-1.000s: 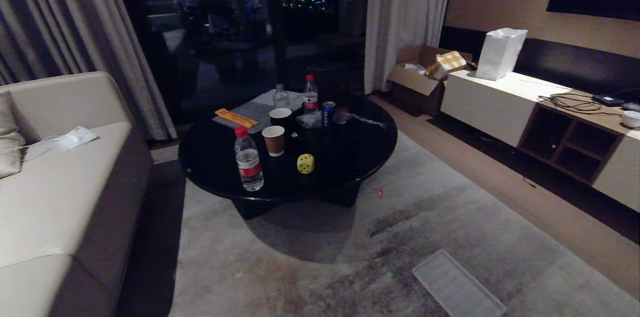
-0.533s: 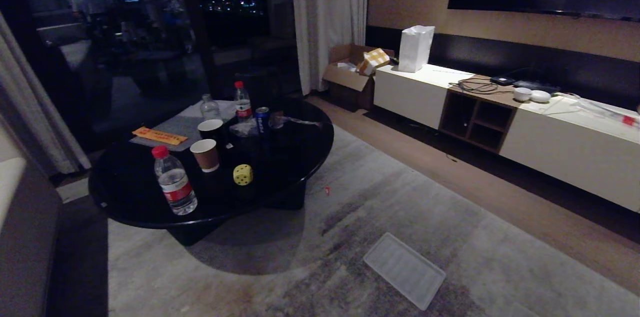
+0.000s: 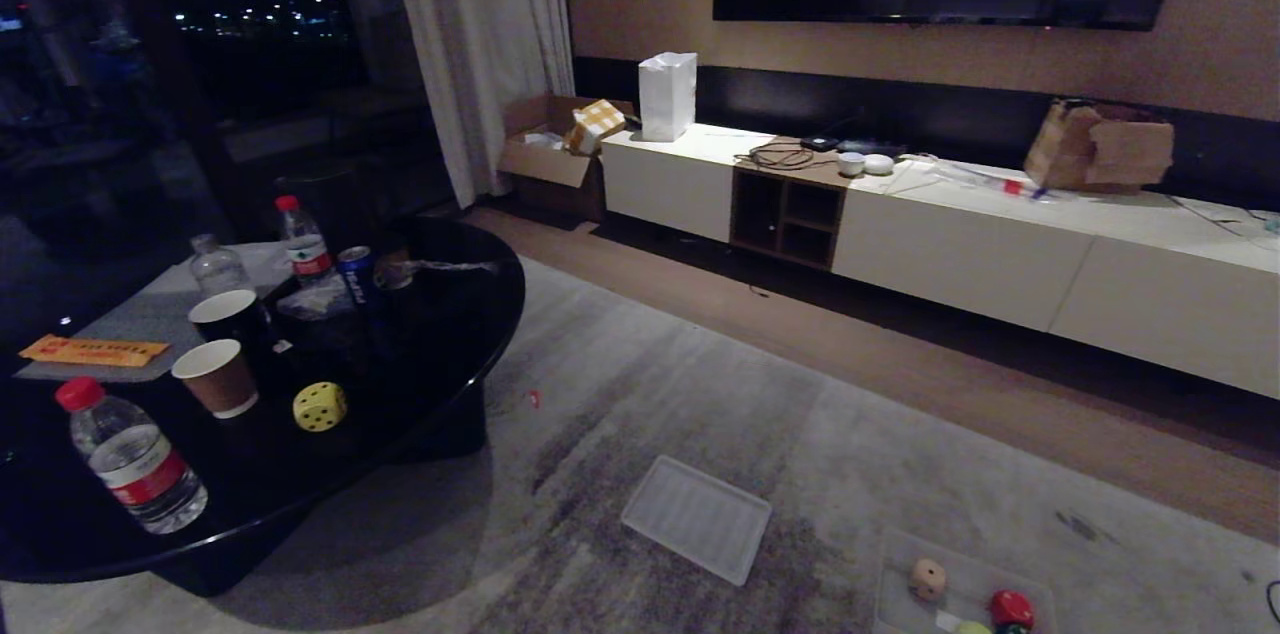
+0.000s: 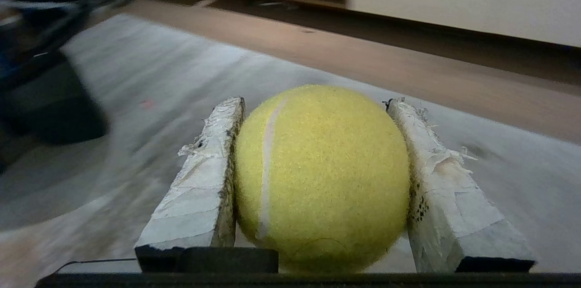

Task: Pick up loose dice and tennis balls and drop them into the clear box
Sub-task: Put the ball in the box

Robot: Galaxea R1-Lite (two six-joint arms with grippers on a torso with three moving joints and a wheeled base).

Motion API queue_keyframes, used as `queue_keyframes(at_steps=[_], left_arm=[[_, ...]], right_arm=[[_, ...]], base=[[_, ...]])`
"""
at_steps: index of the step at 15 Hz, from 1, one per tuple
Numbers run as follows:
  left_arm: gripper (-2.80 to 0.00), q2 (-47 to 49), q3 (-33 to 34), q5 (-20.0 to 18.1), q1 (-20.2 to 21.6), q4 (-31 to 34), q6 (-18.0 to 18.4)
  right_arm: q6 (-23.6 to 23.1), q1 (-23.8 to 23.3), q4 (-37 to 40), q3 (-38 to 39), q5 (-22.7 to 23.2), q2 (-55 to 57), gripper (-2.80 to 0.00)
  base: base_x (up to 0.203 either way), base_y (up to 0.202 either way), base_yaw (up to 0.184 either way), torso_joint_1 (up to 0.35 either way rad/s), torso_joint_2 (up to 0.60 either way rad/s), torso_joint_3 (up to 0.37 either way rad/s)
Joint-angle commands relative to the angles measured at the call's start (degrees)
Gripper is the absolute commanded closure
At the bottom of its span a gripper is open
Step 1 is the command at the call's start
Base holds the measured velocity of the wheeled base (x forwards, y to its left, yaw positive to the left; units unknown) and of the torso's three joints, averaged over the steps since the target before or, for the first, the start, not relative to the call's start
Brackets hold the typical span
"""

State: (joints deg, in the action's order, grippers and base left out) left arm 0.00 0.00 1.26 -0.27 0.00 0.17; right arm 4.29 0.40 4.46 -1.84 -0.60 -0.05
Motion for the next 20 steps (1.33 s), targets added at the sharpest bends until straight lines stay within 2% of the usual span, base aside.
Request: queue_keyframes(at_steps=[1, 5, 9, 20], left_arm=[[0.0, 0.1, 0.1, 0.1, 0.0, 0.0, -0.1], [0.0, 0.1, 0.1, 0.1, 0.0, 0.0, -0.1], [0.0, 0.1, 0.1, 0.3, 0.0, 0.0, -0.5], [0.0, 0.1, 0.1, 0.2, 0.0, 0.0, -0.3]], right_arm=[[0.0, 0.0, 0.0, 0.0, 0.0, 0.0, 0.0], [0.0, 0.0, 0.0, 0.0, 0.0, 0.1, 0.0], [0.0, 0.0, 0.1, 0.0, 0.0, 0.0, 0.0], [0.0, 0.0, 0.0, 0.0, 0.0, 0.0, 0.0]], base=[[0.002, 0.009, -0.166, 0.007, 0.0, 0.007], [0.001, 0.007, -0.124, 0.003, 0.0, 0.001], [0.0, 0.0, 0.0, 0.0, 0.0, -0.025], [0.0, 0.0, 0.0, 0.002, 0.0, -0.193]])
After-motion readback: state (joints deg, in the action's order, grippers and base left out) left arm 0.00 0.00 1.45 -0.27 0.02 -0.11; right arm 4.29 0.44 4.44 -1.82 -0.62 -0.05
